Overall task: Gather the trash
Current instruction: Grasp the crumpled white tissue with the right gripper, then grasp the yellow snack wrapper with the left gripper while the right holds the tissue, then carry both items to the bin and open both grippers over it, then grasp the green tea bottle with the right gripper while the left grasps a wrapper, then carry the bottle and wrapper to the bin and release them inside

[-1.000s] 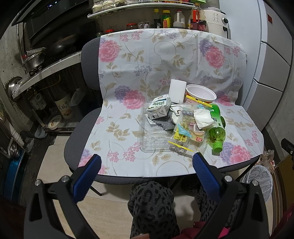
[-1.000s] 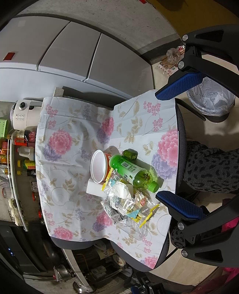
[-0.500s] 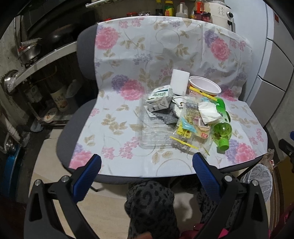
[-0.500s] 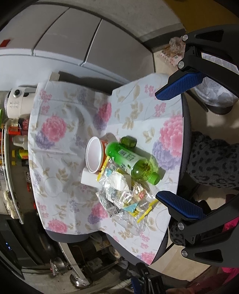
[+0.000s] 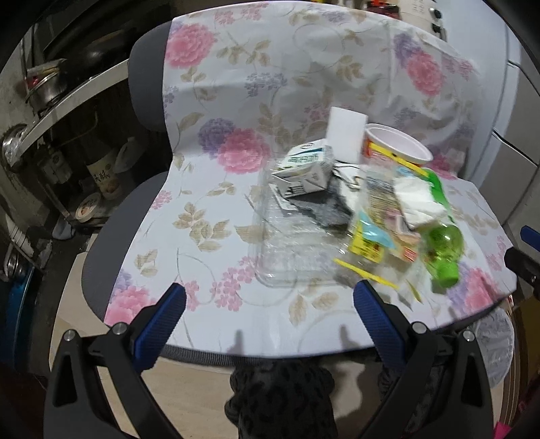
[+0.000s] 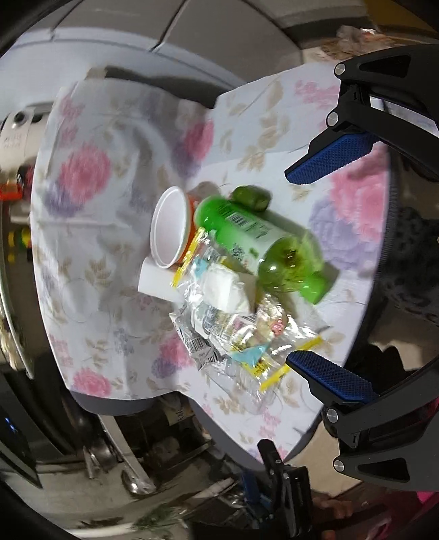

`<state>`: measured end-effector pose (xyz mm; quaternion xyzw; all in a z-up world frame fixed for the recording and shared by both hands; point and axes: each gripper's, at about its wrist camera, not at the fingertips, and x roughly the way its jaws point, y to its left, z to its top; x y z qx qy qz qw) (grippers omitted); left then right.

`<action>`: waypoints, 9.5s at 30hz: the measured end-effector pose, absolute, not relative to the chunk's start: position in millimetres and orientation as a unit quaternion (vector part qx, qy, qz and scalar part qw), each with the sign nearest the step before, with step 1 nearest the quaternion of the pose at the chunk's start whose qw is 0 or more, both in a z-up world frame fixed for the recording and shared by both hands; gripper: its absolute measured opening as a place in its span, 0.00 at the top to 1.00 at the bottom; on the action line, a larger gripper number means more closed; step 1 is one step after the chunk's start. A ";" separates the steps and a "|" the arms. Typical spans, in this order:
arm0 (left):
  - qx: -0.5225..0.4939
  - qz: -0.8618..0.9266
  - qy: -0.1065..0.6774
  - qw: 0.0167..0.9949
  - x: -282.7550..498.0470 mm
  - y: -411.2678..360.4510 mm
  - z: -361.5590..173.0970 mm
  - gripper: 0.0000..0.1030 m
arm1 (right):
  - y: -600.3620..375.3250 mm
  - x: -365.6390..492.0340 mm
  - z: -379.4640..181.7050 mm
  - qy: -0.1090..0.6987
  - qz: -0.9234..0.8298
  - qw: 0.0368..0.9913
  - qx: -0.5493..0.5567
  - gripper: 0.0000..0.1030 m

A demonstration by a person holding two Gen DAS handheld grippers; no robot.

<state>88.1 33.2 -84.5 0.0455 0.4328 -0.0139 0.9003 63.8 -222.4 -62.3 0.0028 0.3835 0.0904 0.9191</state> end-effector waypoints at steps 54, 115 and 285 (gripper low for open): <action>-0.007 -0.204 0.445 0.872 96.7 -51.0 -123.4 0.64 | -273.0 42.8 -70.7 0.337 0.065 0.938 0.043 0.93; -0.080 -0.248 0.286 0.922 102.0 -66.9 -56.8 1.00 | -294.9 28.2 -73.6 0.330 0.049 0.940 0.070 0.93; 0.104 -0.577 0.380 0.716 -42.0 -321.5 -142.9 1.00 | -492.6 -180.9 -85.2 0.266 -0.312 0.890 0.200 0.44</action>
